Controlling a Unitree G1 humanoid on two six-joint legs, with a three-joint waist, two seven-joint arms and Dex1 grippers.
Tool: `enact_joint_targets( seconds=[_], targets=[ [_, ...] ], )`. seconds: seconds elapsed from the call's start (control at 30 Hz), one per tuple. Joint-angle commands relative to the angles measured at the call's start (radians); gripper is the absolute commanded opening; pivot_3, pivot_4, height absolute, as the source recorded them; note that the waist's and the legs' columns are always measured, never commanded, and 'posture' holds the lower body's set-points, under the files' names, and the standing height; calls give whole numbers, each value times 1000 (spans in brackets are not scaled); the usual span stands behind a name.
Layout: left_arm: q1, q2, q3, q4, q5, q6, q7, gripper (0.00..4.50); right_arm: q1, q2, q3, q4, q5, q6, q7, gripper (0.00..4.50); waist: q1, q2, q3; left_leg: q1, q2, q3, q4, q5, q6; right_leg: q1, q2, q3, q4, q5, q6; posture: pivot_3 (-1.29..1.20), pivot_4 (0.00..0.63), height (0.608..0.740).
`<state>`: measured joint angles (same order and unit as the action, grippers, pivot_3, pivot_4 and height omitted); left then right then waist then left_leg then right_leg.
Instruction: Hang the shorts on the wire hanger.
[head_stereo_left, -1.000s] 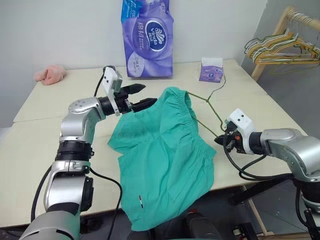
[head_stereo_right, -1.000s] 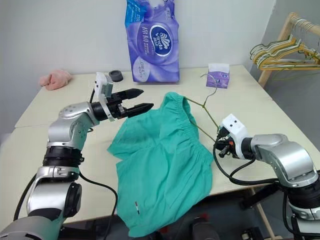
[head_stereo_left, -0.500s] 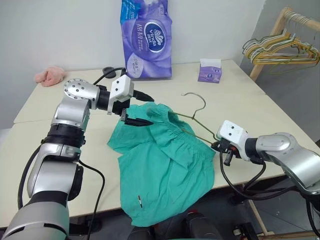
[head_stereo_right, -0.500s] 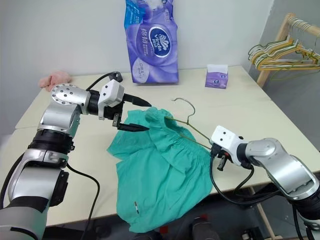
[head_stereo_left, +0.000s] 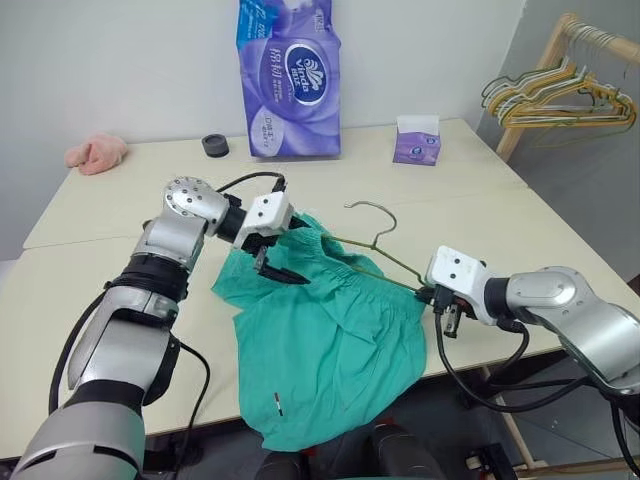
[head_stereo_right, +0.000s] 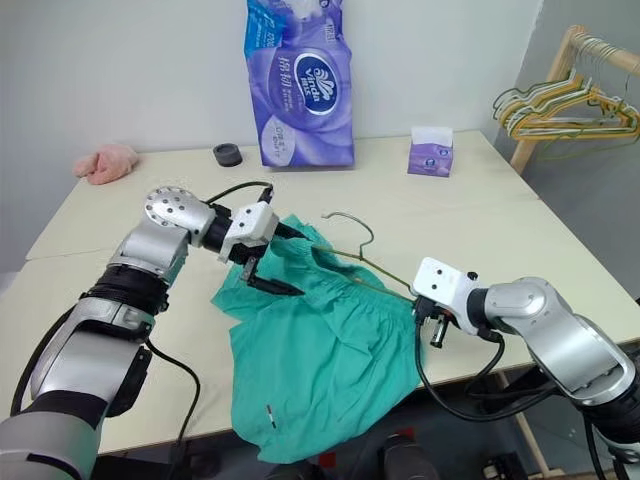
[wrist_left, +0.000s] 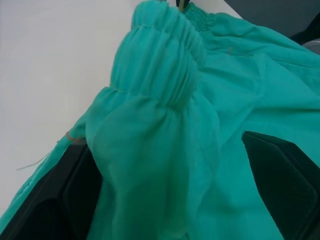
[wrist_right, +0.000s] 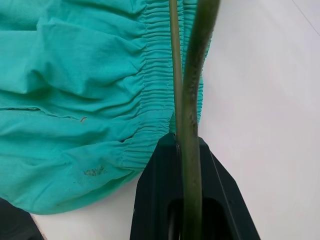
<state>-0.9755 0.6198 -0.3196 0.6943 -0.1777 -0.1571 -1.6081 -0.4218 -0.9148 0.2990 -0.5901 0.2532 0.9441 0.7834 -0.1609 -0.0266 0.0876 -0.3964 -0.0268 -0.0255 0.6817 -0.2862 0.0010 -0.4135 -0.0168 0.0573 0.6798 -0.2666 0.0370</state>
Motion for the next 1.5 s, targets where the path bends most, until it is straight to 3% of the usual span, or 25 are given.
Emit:
enact_joint_targets(
  seconds=[0.03,0.1,0.53,0.8,0.97,1.1,1.17,1.27,1.33,1.4,1.5],
  targets=[
    [-20,-16,-6,-9,-17,-6,-6,4313,-29,-3,-4,-45,-13,-25,9,0,-1,0,0,0,0,0,0,0,0,0,0,0,0,0,0,-229,42,740],
    [-21,-25,-1,-6,-23,14,-6,3890,-29,-4,-3,-50,-15,-28,14,0,-3,0,0,0,0,0,0,0,0,0,0,0,0,0,0,-232,43,740],
    [15,-8,-34,-86,-67,88,-6,13,-12,-15,14,-48,-66,-140,67,0,-6,0,0,0,0,0,0,0,0,0,0,0,0,0,0,-233,47,740],
    [25,-4,-27,-92,-49,74,-6,13,9,-65,2,-23,-124,-218,115,0,-6,0,0,0,0,0,0,0,0,0,0,0,0,0,0,-229,51,740],
    [24,-5,-20,-81,-33,57,-6,0,33,-132,-107,27,-120,-261,144,1397,-3,0,0,0,0,0,0,0,0,0,0,0,0,0,0,-226,52,740],
    [29,-6,-4,-80,-26,55,-6,0,166,-218,-269,60,-117,-256,150,2781,2,0,0,0,0,0,1,0,0,1,0,-1,0,0,0,-224,58,740],
    [33,-9,10,-79,-20,58,-5,0,254,-211,-368,63,-103,-226,130,3457,1,0,0,1,0,0,1,0,0,1,0,0,0,0,0,-223,59,740],
    [37,-11,23,-80,-15,63,-2,0,332,-139,-478,40,-57,-150,87,4454,0,0,0,2,0,0,1,0,0,2,0,0,1,0,0,-224,60,740],
    [38,-8,41,-80,-19,80,11,0,387,24,-578,-33,27,-54,12,4454,-2,-2,-1,3,0,0,1,0,0,3,1,1,1,0,0,-226,62,740],
    [36,-3,74,-84,-36,127,33,0,449,267,-640,-133,118,24,-107,4454,-2,-3,-2,4,2,-1,0,0,0,4,3,1,1,0,0,-221,64,740],
    [43,2,101,-97,-47,176,39,0,501,412,-632,-202,144,28,-179,4454,-3,5,-2,4,2,-2,0,0,0,4,4,1,1,0,0,-219,64,740]
  ],
)
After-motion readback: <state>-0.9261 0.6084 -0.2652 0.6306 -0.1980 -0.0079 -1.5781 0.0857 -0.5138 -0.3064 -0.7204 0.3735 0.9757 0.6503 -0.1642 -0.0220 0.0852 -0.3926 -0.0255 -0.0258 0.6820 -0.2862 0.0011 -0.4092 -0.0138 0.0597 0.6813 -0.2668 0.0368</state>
